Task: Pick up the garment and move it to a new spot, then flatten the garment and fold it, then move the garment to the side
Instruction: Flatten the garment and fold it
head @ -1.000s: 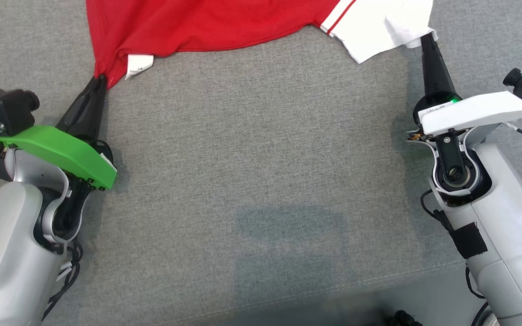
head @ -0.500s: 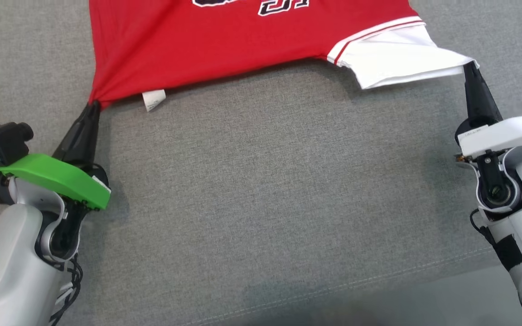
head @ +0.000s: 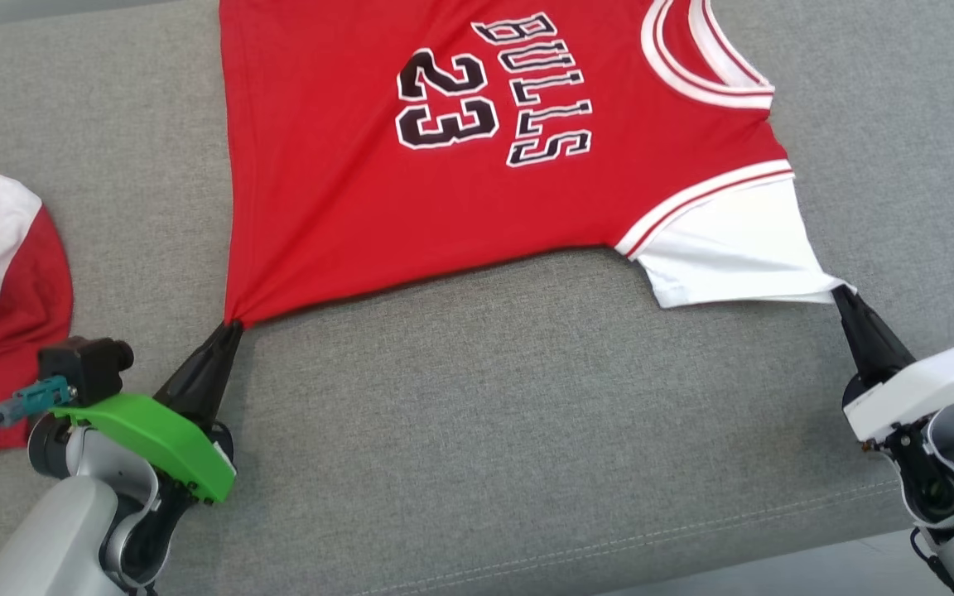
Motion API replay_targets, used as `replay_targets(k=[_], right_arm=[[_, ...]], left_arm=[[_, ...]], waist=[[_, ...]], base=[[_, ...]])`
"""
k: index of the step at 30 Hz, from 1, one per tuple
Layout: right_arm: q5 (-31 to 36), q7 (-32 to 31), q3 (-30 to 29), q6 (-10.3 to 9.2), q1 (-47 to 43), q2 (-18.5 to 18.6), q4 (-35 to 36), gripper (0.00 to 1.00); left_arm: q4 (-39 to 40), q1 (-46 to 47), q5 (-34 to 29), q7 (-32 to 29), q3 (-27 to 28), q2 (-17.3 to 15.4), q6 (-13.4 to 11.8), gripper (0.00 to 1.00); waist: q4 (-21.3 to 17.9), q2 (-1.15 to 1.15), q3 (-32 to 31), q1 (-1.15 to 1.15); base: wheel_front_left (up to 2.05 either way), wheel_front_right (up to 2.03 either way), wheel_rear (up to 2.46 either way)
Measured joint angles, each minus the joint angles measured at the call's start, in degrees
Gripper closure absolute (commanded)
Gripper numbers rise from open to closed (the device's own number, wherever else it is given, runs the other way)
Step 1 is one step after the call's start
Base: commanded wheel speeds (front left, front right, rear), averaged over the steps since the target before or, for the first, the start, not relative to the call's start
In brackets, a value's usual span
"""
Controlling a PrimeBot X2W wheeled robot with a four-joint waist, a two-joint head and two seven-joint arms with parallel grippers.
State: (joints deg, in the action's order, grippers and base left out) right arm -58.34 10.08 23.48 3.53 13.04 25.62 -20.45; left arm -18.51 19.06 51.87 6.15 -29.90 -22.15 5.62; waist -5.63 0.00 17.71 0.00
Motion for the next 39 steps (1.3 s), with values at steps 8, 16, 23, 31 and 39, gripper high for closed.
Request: replay_targets(k=[8,16,23,31,39], right_arm=[[-1.75,-2.61,0.98,-0.21,-9.33,0.96,3.35,1.00],[-5.53,-5.67,1.67,-0.40,-20.13,3.38,7.43,1.00],[-5.86,-6.09,0.38,0.00,-20.42,5.52,14.04,1.00],[-7.10,-7.42,0.31,1.01,-18.97,6.47,24.55,1.00],[-8.29,-9.89,-3.99,0.16,-14.50,11.35,31.09,1.00]], left_arm=[[0.92,-8.06,0.13,-0.14,-1.52,-1.47,0.00,1.00],[4.13,-13.01,1.18,-1.40,-1.94,-2.79,0.00,1.00],[8.33,-15.21,2.47,-2.97,-1.35,-4.56,-0.31,1.00],[14.97,-14.75,5.52,-8.25,-1.60,-5.60,-0.55,1.00],[20.04,-12.99,9.59,-14.74,1.37,-10.33,-1.82,1.00]], waist=[[0.72,0.00,-2.17,0.00],[1.44,0.00,-2.19,0.00],[0.63,0.00,-1.45,0.00],[1.02,0.00,-1.12,0.00],[0.00,0.00,-0.12,0.00]], base=[[0.00,0.00,0.00],[0.00,0.00,0.00],[0.00,0.00,0.00],[0.00,0.00,0.00],[0.00,0.00,0.00]])
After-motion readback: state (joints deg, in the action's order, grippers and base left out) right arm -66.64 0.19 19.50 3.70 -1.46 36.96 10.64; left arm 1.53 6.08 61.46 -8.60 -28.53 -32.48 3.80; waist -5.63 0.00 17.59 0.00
